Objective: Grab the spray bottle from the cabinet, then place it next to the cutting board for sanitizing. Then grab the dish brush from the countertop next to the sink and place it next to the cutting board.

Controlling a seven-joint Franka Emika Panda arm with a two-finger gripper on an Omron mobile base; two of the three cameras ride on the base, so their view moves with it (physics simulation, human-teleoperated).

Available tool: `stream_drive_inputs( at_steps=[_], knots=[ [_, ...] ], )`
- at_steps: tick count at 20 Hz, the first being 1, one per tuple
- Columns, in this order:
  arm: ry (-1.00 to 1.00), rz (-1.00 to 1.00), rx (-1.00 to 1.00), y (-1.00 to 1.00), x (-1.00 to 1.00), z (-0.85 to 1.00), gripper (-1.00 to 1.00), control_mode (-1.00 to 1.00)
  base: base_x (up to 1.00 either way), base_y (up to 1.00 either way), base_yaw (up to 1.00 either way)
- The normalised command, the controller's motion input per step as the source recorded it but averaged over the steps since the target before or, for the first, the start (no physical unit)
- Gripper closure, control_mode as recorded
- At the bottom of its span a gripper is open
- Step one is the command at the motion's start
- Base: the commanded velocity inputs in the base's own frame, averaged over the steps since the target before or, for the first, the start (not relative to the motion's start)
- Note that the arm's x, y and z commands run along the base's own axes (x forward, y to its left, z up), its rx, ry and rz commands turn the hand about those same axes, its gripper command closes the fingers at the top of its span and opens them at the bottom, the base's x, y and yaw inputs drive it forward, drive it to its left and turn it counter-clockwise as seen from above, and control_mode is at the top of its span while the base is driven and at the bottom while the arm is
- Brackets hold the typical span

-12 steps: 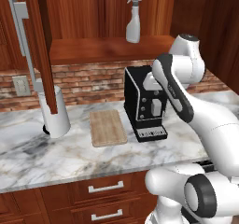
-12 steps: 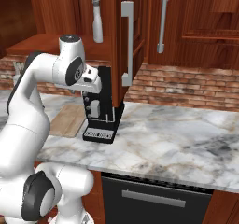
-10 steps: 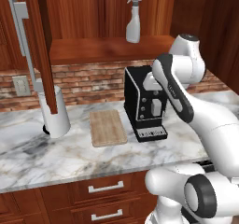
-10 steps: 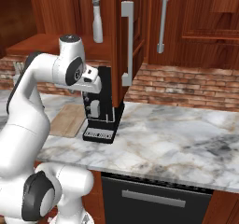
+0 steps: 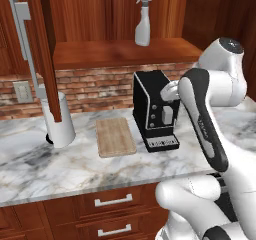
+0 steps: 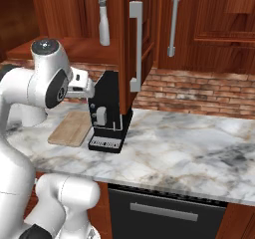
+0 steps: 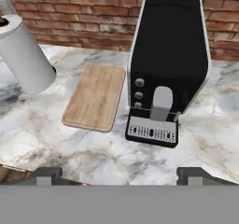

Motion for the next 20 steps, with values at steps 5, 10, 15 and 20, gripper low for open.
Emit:
stream_drive_inputs(
  at_steps=[5,10,15,20],
  knots=[
    [-0.88,0.04,0.00,0.01,-0.48,0.65,-1.00,-1.00,0.00,0.00,0.00],
    [-0.67,-0.04,0.01,0.00,-0.22,0.67,-1.00,-1.00,0.00,0.00,0.00],
    [-0.48,-0.05,0.00,0.00,0.00,0.56,-1.00,-1.00,0.00,0.00,0.00],
    [-0.22,-0.01,0.13,0.00,0.39,0.25,-1.00,-1.00,0.00,0.00,0.00]
  ],
)
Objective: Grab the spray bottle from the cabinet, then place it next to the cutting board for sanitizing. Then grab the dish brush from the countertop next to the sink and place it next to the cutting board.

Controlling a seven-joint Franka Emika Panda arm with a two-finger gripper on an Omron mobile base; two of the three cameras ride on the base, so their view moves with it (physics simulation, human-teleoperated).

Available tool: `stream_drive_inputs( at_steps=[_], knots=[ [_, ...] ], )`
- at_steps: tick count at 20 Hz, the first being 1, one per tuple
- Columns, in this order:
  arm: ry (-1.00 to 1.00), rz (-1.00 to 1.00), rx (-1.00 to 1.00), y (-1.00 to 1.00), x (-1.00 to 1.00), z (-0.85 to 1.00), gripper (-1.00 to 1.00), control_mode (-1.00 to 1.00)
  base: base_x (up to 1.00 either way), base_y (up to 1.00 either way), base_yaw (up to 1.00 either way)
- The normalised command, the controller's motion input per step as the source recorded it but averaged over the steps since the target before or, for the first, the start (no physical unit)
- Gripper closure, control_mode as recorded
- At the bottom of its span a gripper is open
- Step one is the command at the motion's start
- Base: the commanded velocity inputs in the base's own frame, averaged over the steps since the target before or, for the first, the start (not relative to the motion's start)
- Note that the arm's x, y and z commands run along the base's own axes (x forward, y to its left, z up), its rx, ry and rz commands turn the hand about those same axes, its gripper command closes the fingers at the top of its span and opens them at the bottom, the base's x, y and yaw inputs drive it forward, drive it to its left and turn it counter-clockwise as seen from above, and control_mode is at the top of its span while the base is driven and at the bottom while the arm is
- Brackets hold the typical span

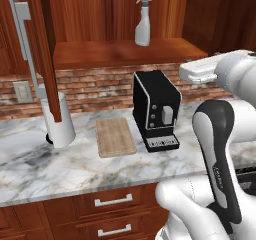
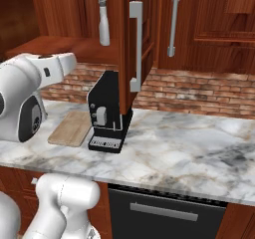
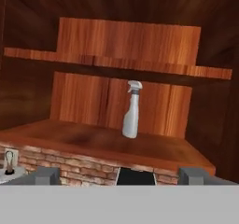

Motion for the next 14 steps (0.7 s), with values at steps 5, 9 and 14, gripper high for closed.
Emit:
stream_drive_inputs(
  at_steps=[5,9,14],
  knots=[
    [-0.09,0.00,0.19,0.00,0.79,0.10,-1.00,-1.00,0.00,0.00,0.00],
    [0.00,0.00,0.07,0.00,0.97,0.08,-1.00,-1.00,0.00,0.00,0.00],
    [0.05,0.00,0.01,0.00,0.81,0.30,-1.00,-1.00,0.00,0.00,0.00]
  ],
)
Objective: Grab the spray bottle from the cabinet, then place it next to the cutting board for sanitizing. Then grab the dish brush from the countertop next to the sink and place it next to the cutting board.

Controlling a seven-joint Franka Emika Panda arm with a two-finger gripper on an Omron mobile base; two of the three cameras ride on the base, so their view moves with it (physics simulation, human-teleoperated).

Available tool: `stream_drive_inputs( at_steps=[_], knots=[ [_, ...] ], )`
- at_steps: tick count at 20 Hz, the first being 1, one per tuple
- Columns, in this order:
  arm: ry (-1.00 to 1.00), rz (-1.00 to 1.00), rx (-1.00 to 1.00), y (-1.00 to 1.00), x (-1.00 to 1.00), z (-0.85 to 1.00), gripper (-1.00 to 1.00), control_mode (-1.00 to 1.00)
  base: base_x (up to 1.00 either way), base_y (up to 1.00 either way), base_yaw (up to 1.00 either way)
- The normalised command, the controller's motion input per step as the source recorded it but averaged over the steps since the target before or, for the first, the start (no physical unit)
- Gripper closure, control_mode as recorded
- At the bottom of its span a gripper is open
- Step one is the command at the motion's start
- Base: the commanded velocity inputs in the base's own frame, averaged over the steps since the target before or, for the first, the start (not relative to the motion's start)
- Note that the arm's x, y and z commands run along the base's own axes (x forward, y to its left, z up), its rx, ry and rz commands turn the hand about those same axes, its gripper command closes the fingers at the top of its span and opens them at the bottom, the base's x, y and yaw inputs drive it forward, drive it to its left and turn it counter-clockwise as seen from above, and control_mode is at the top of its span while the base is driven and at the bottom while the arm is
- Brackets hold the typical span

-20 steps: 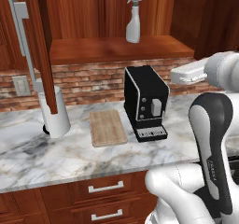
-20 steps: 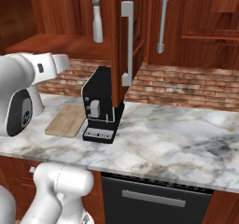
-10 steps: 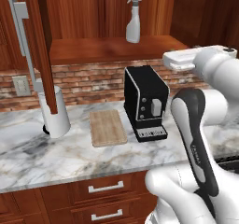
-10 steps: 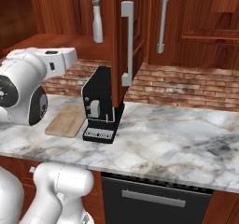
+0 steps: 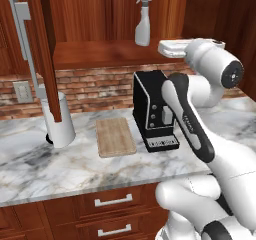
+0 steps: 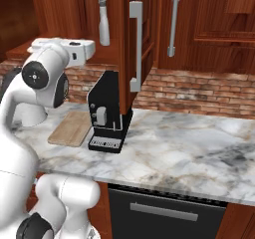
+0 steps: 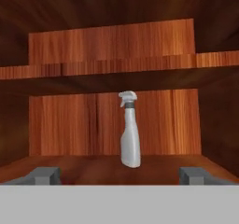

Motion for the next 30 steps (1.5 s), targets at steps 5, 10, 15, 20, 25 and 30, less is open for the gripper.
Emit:
stream_drive_inputs(
  at_steps=[5,10,15,20,25,30],
  knots=[
    [0.05,0.00,0.00,0.00,0.53,0.44,-1.00,-1.00,0.00,0.00,0.00],
    [0.06,0.00,0.00,0.00,0.51,0.33,-1.00,-1.00,0.00,0.00,0.00],
    [0.06,0.00,0.00,-0.01,0.61,0.05,-1.00,-1.00,0.00,0.00,0.00],
    [0.04,0.00,0.00,-0.01,0.47,0.00,-1.00,-1.00,0.00,0.00,0.00],
    [0.04,0.00,0.00,0.00,0.50,0.00,-1.00,-1.00,0.00,0.00,0.00],
    [0.06,0.00,0.00,0.00,0.56,0.00,-1.00,-1.00,0.00,0.00,0.00]
  ],
)
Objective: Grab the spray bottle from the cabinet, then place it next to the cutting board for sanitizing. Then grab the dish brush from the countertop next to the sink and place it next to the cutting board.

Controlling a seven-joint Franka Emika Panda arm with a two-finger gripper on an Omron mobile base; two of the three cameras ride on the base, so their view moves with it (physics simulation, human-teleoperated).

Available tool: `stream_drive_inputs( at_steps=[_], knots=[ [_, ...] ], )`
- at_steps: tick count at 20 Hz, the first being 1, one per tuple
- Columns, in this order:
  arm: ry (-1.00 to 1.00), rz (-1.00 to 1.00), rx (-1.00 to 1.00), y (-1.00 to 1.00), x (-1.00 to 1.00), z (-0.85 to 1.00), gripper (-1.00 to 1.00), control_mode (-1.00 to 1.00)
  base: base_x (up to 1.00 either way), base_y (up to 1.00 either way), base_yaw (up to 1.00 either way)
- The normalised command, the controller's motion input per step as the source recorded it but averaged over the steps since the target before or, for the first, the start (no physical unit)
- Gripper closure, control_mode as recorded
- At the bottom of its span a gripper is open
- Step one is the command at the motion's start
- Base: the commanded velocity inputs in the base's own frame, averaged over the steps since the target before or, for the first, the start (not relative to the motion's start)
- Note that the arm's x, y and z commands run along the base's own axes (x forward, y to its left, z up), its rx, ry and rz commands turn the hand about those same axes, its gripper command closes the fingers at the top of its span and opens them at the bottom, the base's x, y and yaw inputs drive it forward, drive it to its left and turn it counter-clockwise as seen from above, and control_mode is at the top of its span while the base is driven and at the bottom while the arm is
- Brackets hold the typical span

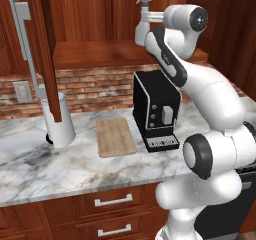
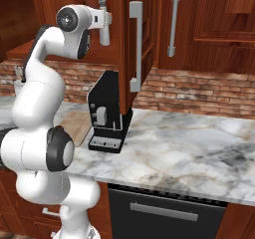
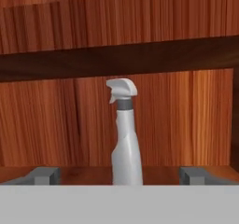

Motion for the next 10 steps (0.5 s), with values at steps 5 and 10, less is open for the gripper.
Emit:
stream_drive_inputs(
  at_steps=[5,10],
  knots=[
    [0.08,0.00,0.00,0.00,0.58,0.00,-1.00,-1.00,0.00,0.00,0.00],
    [0.03,0.00,0.00,0.00,0.50,0.00,-1.00,-1.00,0.00,0.00,0.00]
  ],
)
